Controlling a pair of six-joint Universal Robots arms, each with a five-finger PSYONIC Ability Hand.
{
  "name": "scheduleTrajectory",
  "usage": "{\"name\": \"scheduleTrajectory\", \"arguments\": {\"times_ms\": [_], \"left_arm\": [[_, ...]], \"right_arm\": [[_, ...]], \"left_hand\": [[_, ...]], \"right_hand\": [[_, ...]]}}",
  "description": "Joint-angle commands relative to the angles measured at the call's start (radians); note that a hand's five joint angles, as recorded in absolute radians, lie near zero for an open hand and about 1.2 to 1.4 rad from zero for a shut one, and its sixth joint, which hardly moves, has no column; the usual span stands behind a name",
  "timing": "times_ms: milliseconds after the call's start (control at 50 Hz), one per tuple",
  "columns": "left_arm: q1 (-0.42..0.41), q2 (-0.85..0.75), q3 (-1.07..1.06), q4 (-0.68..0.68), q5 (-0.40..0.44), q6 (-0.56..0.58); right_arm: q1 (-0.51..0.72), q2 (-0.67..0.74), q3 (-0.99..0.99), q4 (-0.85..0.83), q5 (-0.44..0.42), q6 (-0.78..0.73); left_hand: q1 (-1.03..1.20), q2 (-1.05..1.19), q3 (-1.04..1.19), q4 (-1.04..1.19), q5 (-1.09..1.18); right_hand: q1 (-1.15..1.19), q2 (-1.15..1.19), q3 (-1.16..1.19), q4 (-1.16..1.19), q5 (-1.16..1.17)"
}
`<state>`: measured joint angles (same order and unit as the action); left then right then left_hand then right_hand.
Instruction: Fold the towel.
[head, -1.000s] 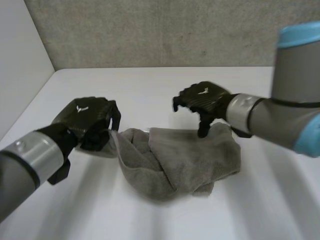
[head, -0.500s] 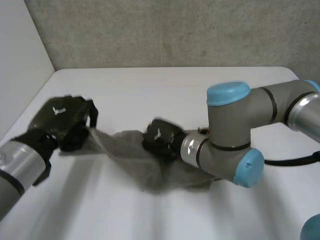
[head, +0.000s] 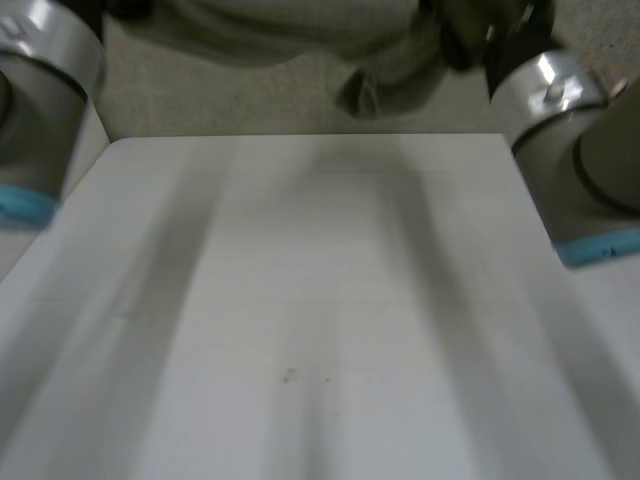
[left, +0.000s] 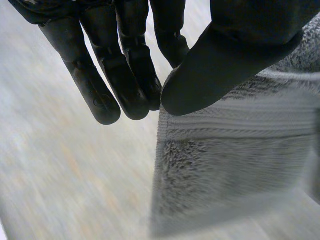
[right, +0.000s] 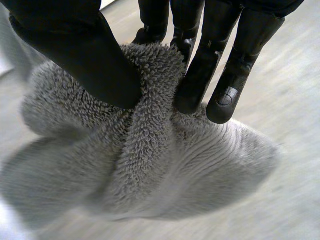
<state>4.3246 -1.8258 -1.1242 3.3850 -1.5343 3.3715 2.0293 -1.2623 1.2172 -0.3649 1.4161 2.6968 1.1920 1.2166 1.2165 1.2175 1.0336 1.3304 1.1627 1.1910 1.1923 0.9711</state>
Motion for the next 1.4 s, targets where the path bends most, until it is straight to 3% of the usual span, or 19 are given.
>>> {"name": "scheduleTrajectory", "arguments": {"times_ms": [20, 140, 180, 200, 220, 340, 580, 680, 720, 1040, 1340, 1380, 1400], "left_arm": [[-0.01, -0.052, -0.266, -0.036, 0.008, 0.005], [-0.013, -0.138, -0.436, -0.035, 0.008, 0.074], [-0.016, -0.142, -0.465, -0.033, 0.009, 0.112], [-0.019, -0.142, -0.488, -0.033, 0.011, 0.144], [-0.019, -0.136, -0.506, -0.032, 0.014, 0.167], [-0.014, -0.066, -0.551, -0.032, 0.029, 0.177], [-0.011, 0.092, -0.661, -0.006, 0.031, 0.178], [-0.011, 0.141, -0.704, 0.034, 0.031, 0.181], [-0.01, 0.163, -0.727, 0.054, 0.031, 0.181], [-0.006, 0.166, -0.759, 0.068, 0.029, 0.181], [0.0, 0.16, -0.763, 0.082, 0.029, 0.178], [0.001, 0.158, -0.761, 0.083, 0.029, 0.178], [0.003, 0.158, -0.761, 0.085, 0.029, 0.178]], "right_arm": [[-0.009, 0.083, 0.119, 0.201, -0.082, -0.023], [-0.012, 0.218, 0.183, 0.363, -0.086, -0.1], [-0.014, 0.248, 0.189, 0.435, -0.085, -0.144], [-0.014, 0.248, 0.189, 0.435, -0.085, -0.144], [-0.02, 0.245, 0.193, 0.452, -0.085, -0.143], [-0.064, 0.178, 0.211, 0.455, -0.08, -0.103], [-0.149, 0.076, 0.171, 0.459, -0.103, -0.049], [-0.162, 0.107, 0.105, 0.465, -0.175, -0.06], [-0.17, 0.136, 0.07, 0.471, -0.233, -0.101], [-0.162, 0.368, -0.077, 0.48, -0.373, -0.419], [-0.158, 0.488, -0.079, 0.417, -0.395, -0.597], [-0.158, 0.489, -0.079, 0.403, -0.393, -0.6], [-0.158, 0.488, -0.079, 0.396, -0.39, -0.598]], "left_hand": [[0.204, 0.18, 0.18, 0.179, 0.188], [0.204, 0.18, 0.18, 0.179, 0.188], [0.204, 0.18, 0.18, 0.179, 0.188], [0.204, 0.18, 0.18, 0.179, 0.188], [0.204, 0.18, 0.18, 0.179, 0.188], [0.204, 0.18, 0.18, 0.179, 0.188], [0.204, 0.18, 0.18, 0.179, 0.188], [0.204, 0.18, 0.18, 0.179, 0.188], [0.204, 0.18, 0.18, 0.179, 0.188], [0.204, 0.18, 0.18, 0.179, 0.188], [0.204, 0.18, 0.18, 0.179, 0.188], [0.204, 0.18, 0.18, 0.179, 0.188], [0.204, 0.18, 0.18, 0.179, 0.188]], "right_hand": [[0.066, 0.234, 0.205, 0.204, 0.251], [0.066, 0.234, 0.205, 0.204, 0.251], [-0.178, -0.011, -0.039, -0.04, 0.007], [-0.18, -0.012, -0.04, -0.042, 0.005], [-0.43, -0.262, -0.29, -0.292, -0.245], [-0.611, -0.443, -0.472, -0.473, -0.426], [-0.664, -0.496, -0.525, -0.526, -0.479], [-0.676, -0.508, -0.536, -0.538, -0.491], [-0.673, -0.505, -0.534, -0.535, -0.488], [-0.67, -0.502, -0.531, -0.532, -0.485], [-0.667, -0.499, -0.528, -0.529, -0.482], [-0.62, -0.452, -0.481, -0.482, -0.435], [-0.486, -0.319, -0.347, -0.348, -0.302]]}}
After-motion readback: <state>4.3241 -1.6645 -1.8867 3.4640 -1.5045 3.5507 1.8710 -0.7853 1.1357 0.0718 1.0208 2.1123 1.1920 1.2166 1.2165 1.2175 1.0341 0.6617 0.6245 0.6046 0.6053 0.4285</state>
